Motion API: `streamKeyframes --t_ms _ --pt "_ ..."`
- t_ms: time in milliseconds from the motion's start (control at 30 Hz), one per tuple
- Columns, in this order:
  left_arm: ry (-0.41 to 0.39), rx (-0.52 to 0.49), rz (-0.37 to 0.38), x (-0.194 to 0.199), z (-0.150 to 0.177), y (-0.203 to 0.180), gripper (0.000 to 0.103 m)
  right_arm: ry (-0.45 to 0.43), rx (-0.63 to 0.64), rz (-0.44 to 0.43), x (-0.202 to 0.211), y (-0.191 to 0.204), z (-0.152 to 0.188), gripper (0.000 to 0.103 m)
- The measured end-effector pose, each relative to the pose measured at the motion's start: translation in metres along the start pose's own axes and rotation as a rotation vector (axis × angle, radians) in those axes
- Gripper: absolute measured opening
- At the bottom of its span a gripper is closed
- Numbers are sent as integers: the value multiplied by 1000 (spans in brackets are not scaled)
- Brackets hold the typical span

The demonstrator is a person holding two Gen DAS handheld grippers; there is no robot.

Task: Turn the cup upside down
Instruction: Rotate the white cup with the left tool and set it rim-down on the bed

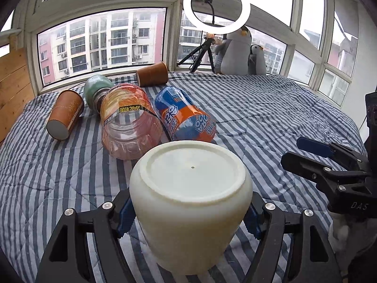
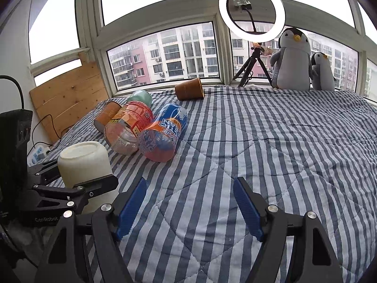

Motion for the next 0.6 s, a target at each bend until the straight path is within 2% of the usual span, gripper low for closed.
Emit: streamKeyframes --t_ms 133,200,300,400,467,600 --pt "-63 -34 -33 14 7 -7 83 -48 14 38 7 12 10 73" --pt "-96 -37 -41 22 12 -8 89 -81 27 58 12 20 15 73" --pt "-143 -33 -41 35 22 -7 89 -148 36 100 21 31 22 73" --pt "-202 -23 -55 51 36 -6 90 -216 25 149 33 40 29 73" --pt "-264 -27 -94 65 49 -8 90 -254 20 176 41 47 36 73" --pt "-360 14 -127 93 78 -8 97 -317 18 218 57 61 51 78"
Point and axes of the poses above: each gripper's, at about its wrist camera, not at the fingertips, and x roughly against the way its jaws point, y to its left, z to its underside, the point moved 2 cm from there along -x, roughly the way its jaws point, and after that the axes turned 15 degrees about y, right-handed, at the moved point
